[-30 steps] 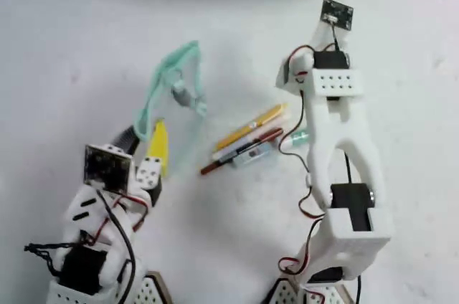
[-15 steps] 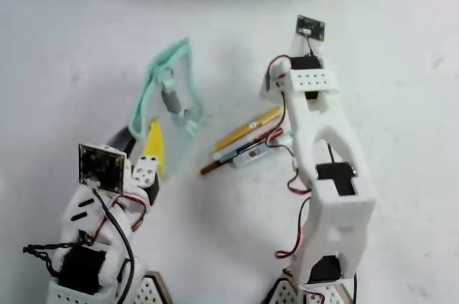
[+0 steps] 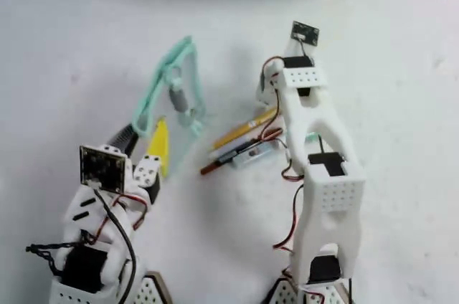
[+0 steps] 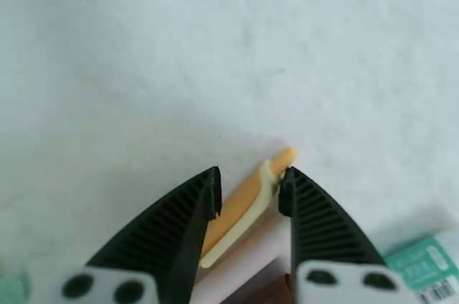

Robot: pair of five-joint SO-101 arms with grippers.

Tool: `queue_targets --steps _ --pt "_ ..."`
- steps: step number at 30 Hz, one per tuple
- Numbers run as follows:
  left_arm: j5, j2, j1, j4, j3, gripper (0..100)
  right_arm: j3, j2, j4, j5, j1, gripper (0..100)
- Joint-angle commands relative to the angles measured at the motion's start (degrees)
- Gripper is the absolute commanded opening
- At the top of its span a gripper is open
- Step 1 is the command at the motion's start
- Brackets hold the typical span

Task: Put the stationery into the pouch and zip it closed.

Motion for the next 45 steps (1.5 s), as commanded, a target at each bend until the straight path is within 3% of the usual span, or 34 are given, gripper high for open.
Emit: queue_targets --steps 1,11,22,45 --pt "0.09 0.31 -0.31 0.44 -0.26 15 -2.46 0.13 0.13 -0.35 -2.15 13.4" --pt "0.09 0.31 -0.31 0.44 -0.18 16 -5.19 5.05 -0.31 -0.26 -2.68 12.3" --pt "0.00 0.31 -0.31 0.44 0.00 16 -21.19 14.90 10.59 4.84 -2.68 1.2" --pt "0.09 0.31 -0.31 0.88 0.18 16 -25.76 13.67 16.13 4.84 -0.75 1.6"
